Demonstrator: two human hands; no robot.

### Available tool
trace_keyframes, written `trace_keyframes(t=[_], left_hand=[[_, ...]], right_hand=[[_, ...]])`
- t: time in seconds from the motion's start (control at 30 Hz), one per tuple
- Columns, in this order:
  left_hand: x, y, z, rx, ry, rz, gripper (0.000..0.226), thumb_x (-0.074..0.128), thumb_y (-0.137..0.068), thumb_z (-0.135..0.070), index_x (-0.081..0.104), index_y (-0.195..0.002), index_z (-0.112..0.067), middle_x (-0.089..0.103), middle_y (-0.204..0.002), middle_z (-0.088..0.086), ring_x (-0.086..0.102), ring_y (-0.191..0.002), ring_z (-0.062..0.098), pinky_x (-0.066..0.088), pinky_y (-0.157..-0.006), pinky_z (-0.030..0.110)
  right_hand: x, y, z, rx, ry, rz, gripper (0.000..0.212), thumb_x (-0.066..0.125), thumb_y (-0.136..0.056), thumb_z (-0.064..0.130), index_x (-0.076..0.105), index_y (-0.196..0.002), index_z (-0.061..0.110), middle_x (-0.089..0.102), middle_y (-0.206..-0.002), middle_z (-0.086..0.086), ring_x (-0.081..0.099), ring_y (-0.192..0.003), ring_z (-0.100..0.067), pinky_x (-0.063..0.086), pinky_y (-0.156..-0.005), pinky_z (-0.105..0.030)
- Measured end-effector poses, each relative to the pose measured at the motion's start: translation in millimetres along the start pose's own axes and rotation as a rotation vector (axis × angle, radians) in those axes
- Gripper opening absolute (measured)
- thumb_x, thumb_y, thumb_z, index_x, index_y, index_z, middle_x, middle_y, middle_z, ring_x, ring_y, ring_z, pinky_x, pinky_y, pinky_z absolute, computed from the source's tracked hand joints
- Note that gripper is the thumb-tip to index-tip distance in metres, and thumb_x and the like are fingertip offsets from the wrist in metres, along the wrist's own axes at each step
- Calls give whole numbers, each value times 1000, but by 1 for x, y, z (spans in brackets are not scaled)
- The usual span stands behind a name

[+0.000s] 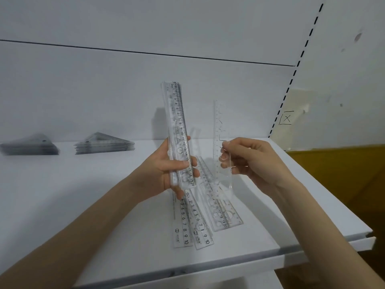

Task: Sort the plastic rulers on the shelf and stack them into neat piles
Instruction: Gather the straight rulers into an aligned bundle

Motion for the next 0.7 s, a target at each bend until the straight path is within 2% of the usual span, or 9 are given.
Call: trace_keyframes(t=[0.17,0.27,0.33,0.4,0.47,0.53,0.6,0.7], left_hand=[[0,0,0,9,11,-1,65,60,-76,0,41,-131,-29,64,-89,11,66,-82,30,49,-39,32],[0,0,0,6,16,8,65,60,-76,0,41,-131,-30,62,-90,12,65,-82,31,50,-39,33],[1,0,0,7,8,12,64,60,-76,-2,41,-131,-30,62,-90,12,65,-82,30,49,-39,33],[2,1,0,8,-6,12,60,61,-78,-9,41,-130,-28,64,-89,10,66,-80,29,50,-39,33],[5,1,-1,18,-10,21,52,60,-80,-22,42,-128,-28,67,-90,8,68,-74,27,53,-45,36],[8,0,-2,23,19,26,46,58,-80,-34,48,-124,-27,67,-91,9,67,-74,26,54,-61,41],[7,0,-1,3,69,1,41,56,-81,-34,51,-120,-25,64,-87,12,66,-73,27,55,-56,37],[7,1,1,-14,57,21,39,55,-83,-26,49,-121,-29,59,-88,15,64,-76,31,52,-44,35]], right_hand=[[5,-2,-7,20,-161,-58,17,49,-89,9,55,-73,9,75,-89,-9,71,-73,-19,48,-56,-24],[10,-7,-10,-25,-210,-80,12,58,-85,10,56,-75,4,71,-80,-3,54,-59,-11,39,-48,-21],[16,-12,-8,-79,-254,-53,21,70,-79,20,55,-69,9,59,-69,0,47,-60,-8,35,-44,-18],[24,-17,-4,-129,-252,2,23,71,-76,26,57,-63,13,51,-66,1,44,-62,-9,33,-43,-17],[32,-22,0,-196,-172,74,19,69,-82,14,61,-65,11,53,-66,1,44,-60,-11,35,-45,-17],[41,-25,7,-259,-48,149,11,66,-85,1,64,-76,8,58,-68,1,48,-59,-14,42,-51,-20],[49,-26,16,-336,85,212,14,65,-84,-5,60,-87,7,62,-78,-1,53,-65,-16,46,-57,-24],[58,-28,29,-449,300,237,18,60,-83,-2,56,-93,13,63,-90,0,54,-79,-11,45,-67,-28]])
Point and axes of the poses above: each hand's wrist, its own y-axis away from the middle knuckle, its own x-axis out of the palm, z = x × y, the point moved 9 cm from there along -y, towards the middle knuckle
